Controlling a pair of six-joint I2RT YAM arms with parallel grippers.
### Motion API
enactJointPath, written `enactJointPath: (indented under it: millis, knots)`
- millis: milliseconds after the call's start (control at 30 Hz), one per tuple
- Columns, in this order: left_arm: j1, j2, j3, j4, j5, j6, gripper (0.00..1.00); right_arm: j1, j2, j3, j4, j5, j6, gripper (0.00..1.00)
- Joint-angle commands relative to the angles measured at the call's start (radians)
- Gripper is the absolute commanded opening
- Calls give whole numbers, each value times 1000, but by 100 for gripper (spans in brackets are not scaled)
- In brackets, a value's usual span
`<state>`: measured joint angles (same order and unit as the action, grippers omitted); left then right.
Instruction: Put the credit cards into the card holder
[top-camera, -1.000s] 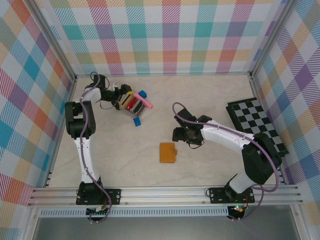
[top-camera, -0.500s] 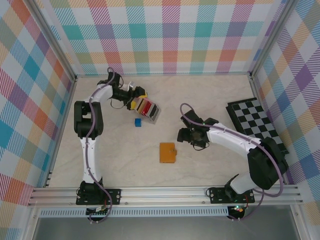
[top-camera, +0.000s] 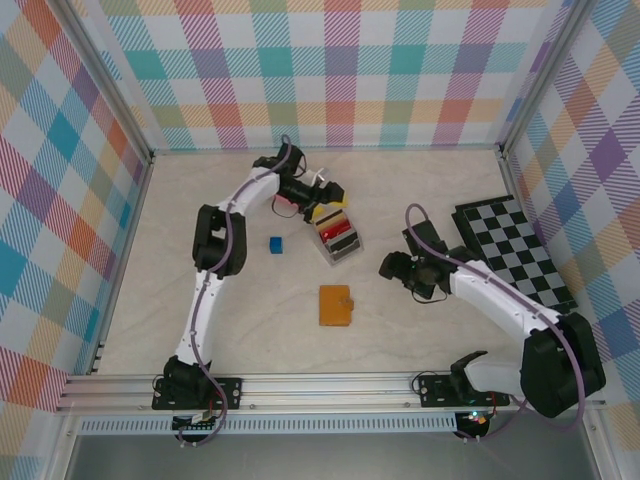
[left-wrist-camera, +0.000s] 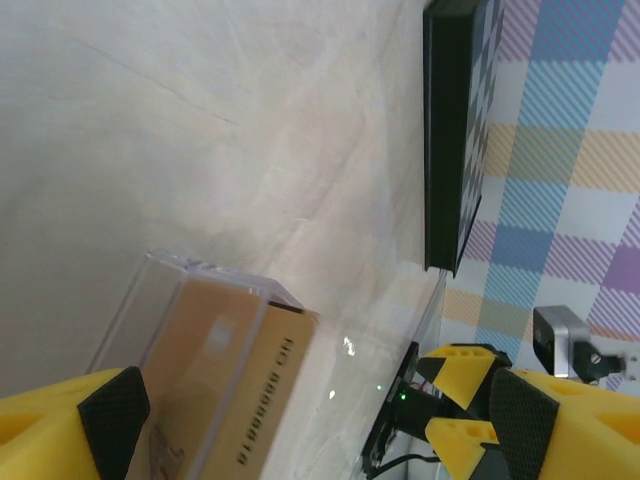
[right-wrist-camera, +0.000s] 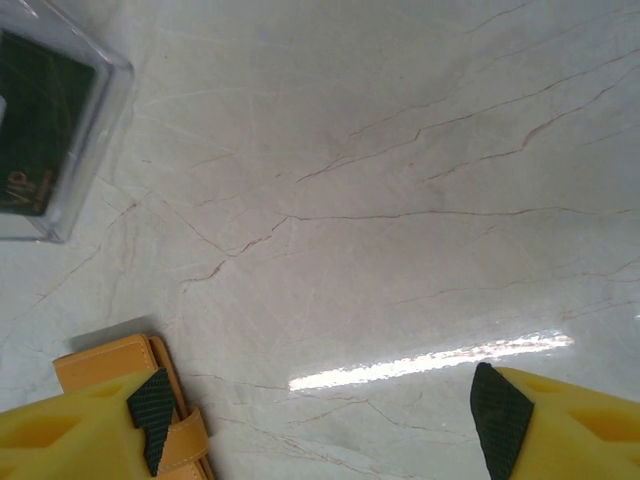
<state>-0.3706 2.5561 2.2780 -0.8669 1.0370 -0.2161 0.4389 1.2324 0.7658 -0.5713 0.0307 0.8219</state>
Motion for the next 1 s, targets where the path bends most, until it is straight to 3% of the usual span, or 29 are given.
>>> enactJointPath:
  millis: [0,167,300,400,567,733,967]
  knots:
    - [-62,46,112,-46,56,-33,91,-61,-27,-33,61,-110,-48,77]
    - [-104,52,234,-20,-66,-116,92,-155,58,-11,159,-299,-150,77]
    - [-96,-53,226,-38,-351,-140,94,-160,199,87,187,-365,-224,80]
    - [-86,-156,172,-51,-477,-139,95,-159,300,147,234,-449,-256,81]
    - [-69,-439,-192,98,-632,-174,96,-157,410,200,296,-496,-298,82]
    - [-30,-722,-591,300,-676,-260,97,-156,467,222,376,-589,-324,83]
    - [-2,-926,-926,401,-693,-342,97,-118,525,242,419,-641,-314,82]
